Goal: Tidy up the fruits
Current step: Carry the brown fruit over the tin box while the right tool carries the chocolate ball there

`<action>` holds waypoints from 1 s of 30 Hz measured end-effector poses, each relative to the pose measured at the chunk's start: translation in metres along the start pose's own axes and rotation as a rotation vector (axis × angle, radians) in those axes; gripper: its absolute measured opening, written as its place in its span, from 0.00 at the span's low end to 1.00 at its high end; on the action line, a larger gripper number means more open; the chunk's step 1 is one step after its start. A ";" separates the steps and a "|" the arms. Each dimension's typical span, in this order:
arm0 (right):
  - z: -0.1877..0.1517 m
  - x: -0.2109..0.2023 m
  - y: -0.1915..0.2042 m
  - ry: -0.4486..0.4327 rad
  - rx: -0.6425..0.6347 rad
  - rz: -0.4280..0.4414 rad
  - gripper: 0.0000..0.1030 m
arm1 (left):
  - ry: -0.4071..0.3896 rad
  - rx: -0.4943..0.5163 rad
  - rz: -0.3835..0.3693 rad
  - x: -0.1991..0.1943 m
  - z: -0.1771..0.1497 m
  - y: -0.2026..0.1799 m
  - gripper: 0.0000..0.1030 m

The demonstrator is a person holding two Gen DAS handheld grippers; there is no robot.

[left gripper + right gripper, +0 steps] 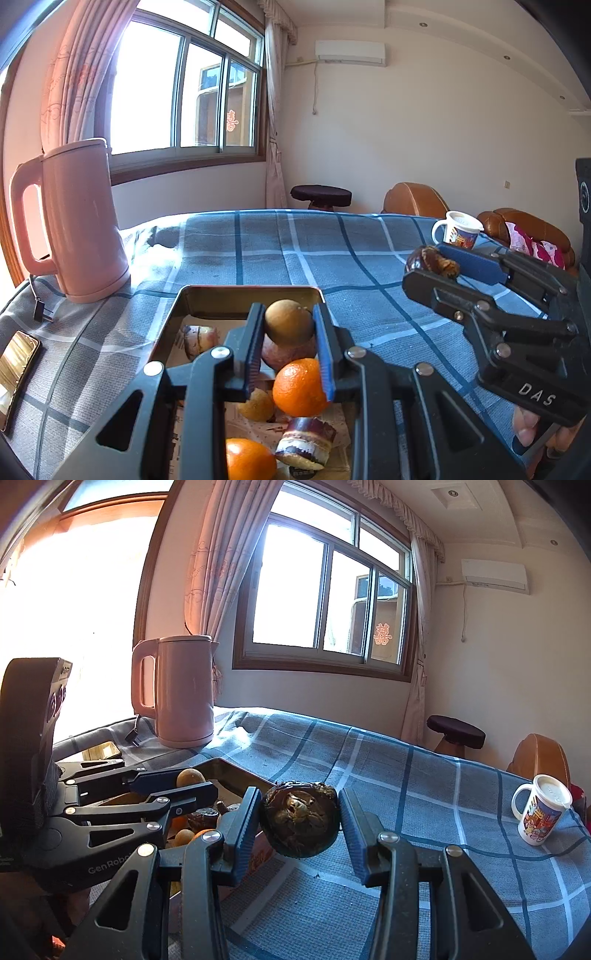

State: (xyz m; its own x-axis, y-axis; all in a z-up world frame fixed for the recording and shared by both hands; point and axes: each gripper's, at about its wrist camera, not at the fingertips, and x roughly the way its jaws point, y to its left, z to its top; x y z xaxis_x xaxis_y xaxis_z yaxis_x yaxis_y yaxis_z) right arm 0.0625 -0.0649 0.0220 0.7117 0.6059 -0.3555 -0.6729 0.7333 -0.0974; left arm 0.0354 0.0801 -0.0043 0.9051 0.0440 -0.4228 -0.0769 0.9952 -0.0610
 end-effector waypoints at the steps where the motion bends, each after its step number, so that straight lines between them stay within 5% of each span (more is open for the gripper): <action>1: 0.000 0.001 0.002 0.001 -0.004 0.003 0.44 | 0.002 -0.002 0.002 0.000 0.000 0.002 0.27; 30: 0.020 0.023 0.039 0.004 -0.066 0.090 0.44 | 0.038 -0.040 0.073 -0.004 -0.005 0.047 0.27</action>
State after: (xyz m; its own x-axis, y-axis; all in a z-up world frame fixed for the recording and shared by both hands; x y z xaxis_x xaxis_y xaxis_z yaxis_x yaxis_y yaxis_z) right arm 0.0565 -0.0165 0.0283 0.6469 0.6670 -0.3697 -0.7461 0.6538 -0.1259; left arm 0.0260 0.1264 -0.0096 0.8800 0.1127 -0.4614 -0.1599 0.9850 -0.0644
